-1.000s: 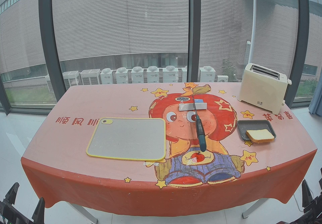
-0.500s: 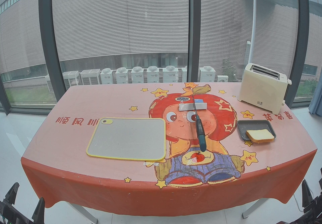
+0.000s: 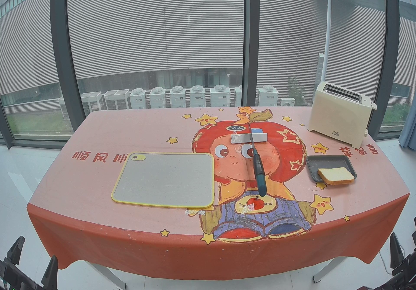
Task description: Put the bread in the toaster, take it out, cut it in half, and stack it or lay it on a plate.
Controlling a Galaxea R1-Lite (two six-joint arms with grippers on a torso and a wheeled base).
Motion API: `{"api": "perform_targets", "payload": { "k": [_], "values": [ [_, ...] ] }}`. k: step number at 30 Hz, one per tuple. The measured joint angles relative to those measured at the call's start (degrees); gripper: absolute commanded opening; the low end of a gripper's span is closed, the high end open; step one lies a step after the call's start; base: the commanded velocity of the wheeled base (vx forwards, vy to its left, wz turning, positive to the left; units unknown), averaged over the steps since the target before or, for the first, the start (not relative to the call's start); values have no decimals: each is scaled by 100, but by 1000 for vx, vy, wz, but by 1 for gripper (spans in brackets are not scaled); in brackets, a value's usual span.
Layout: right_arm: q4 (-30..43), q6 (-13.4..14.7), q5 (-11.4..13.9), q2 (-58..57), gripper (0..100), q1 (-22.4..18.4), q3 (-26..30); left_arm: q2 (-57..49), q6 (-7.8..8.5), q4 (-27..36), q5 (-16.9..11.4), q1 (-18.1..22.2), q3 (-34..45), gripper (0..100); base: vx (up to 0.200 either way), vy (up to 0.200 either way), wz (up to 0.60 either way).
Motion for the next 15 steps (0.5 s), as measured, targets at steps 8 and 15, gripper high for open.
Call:
{"api": "perform_targets", "payload": {
  "k": [8, 15],
  "values": [
    [0, -26, 13, 0, 100, -4, 0, 0, 1, 2, 2, 1, 0, 100, 0, 0, 0],
    [6, -45, 20, 0, 100, -11, 0, 0, 0, 2, 2, -2, 0, 100, 0, 0, 0]
  ]
}}
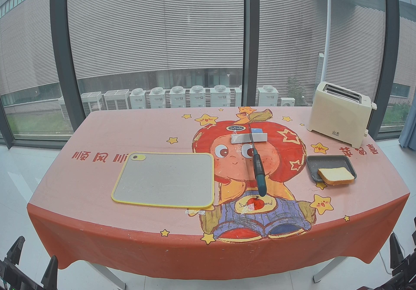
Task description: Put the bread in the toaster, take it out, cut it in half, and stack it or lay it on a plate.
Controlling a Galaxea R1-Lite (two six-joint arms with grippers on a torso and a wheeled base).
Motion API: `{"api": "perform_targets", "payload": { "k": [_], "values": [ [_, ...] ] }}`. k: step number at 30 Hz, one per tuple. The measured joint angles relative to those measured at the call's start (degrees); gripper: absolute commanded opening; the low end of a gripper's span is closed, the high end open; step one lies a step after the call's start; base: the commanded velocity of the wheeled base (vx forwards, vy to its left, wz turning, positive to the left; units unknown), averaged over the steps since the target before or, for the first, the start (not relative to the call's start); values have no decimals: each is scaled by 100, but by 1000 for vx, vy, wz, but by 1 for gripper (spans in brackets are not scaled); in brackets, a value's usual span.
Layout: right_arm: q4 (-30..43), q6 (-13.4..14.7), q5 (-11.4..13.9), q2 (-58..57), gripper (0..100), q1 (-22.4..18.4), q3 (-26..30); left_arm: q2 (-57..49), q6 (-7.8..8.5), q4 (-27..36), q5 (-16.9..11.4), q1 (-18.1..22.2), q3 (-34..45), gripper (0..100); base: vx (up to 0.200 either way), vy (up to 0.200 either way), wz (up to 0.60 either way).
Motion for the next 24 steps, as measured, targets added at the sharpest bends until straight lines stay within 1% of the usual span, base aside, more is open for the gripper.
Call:
{"api": "perform_targets", "payload": {
  "k": [14, 18, 22, 24],
  "values": [
    [-26, -27, -9, 0, 100, 0, 0, 0, 0, -2, 0, 4, 0, 100, 0, 0, 0],
    [-165, -33, -9, 0, 100, 0, 0, 0, 1, -2, 0, 4, 0, 100, 0, 0, 0],
    [-556, -199, -6, 0, 100, 0, 2, 0, 0, -2, 0, 2, 0, 100, 0, 0, 0],
    [-606, -271, -9, 0, 100, 0, 2, 0, 0, 0, -2, 2, 0, 100, 0, 0, 0]
  ]
}}
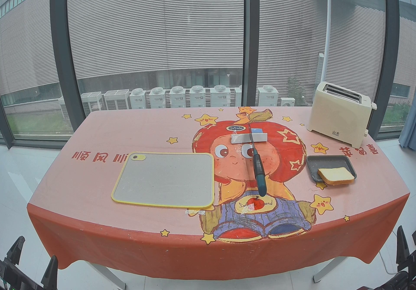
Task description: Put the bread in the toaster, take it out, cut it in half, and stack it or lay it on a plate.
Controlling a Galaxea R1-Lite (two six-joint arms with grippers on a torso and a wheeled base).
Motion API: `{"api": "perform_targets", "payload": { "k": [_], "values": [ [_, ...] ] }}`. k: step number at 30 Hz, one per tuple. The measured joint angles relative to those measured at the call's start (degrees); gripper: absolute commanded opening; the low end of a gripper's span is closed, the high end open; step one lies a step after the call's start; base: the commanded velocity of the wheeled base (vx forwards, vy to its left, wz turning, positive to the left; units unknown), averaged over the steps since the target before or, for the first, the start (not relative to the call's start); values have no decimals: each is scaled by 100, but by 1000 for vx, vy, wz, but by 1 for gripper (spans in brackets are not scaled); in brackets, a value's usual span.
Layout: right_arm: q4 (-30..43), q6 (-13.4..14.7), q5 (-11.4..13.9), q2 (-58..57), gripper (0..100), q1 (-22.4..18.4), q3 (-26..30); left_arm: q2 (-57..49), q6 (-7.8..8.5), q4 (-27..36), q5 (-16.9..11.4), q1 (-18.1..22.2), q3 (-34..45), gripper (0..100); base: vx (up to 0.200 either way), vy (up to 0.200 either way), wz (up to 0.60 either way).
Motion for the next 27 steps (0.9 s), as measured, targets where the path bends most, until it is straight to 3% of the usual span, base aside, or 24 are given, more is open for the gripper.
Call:
{"api": "perform_targets", "payload": {
  "k": [7, 13, 27],
  "values": [
    [22, -187, 130, 0, 100, 5, 0, 0, 1, 0, 2, 0, 0, 100, 0, 0, 0],
    [50, -123, 190, 0, 100, 13, 0, 0, 0, 0, 0, 0, 0, 100, 0, 0, 0],
    [542, 566, 185, 174, 100, 65, -63, 0, 0, 0, 2, 0, 0, 100, 0, 0, 0]
  ]
}}
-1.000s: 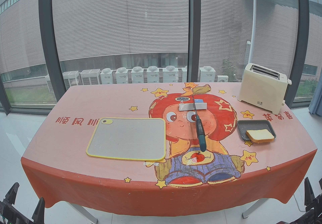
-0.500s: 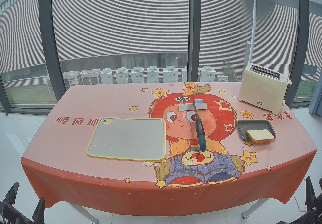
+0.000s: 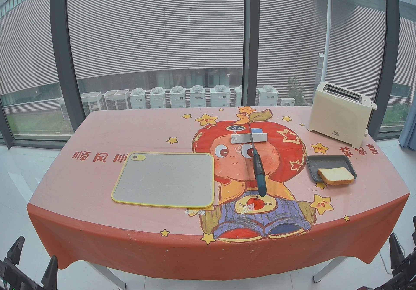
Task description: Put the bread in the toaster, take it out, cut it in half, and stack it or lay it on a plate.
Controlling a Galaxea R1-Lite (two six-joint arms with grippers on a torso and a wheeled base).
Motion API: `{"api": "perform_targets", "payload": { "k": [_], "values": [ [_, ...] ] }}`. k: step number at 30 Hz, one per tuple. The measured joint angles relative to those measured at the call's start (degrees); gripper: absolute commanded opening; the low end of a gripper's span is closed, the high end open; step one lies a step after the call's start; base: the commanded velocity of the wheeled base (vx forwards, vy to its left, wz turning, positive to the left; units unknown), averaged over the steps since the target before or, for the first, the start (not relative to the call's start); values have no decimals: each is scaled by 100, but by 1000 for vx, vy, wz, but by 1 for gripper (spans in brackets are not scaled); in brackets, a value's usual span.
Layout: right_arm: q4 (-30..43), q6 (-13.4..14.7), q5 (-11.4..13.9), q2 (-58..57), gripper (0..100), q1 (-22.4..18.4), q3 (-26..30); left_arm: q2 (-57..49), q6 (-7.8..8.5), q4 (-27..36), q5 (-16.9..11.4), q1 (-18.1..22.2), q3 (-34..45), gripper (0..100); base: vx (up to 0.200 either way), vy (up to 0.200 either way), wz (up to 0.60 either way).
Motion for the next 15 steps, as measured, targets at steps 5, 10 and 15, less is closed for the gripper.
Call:
{"api": "perform_targets", "payload": {
  "k": [5, 10, 15],
  "values": [
    [0, 375, 13, 295, 100, 68, -201, 0, 0, -2, 0, 4, 0, 100, 0, 0, 0],
    [4, 805, 13, 571, 100, 160, -352, 0, 1, -2, 0, 1, 0, 100, 0, 0, 0],
    [22, 1161, 52, 796, 100, 206, -369, 0, 0, -2, 0, 0, 0, 100, 0, 0, 0]
  ]
}}
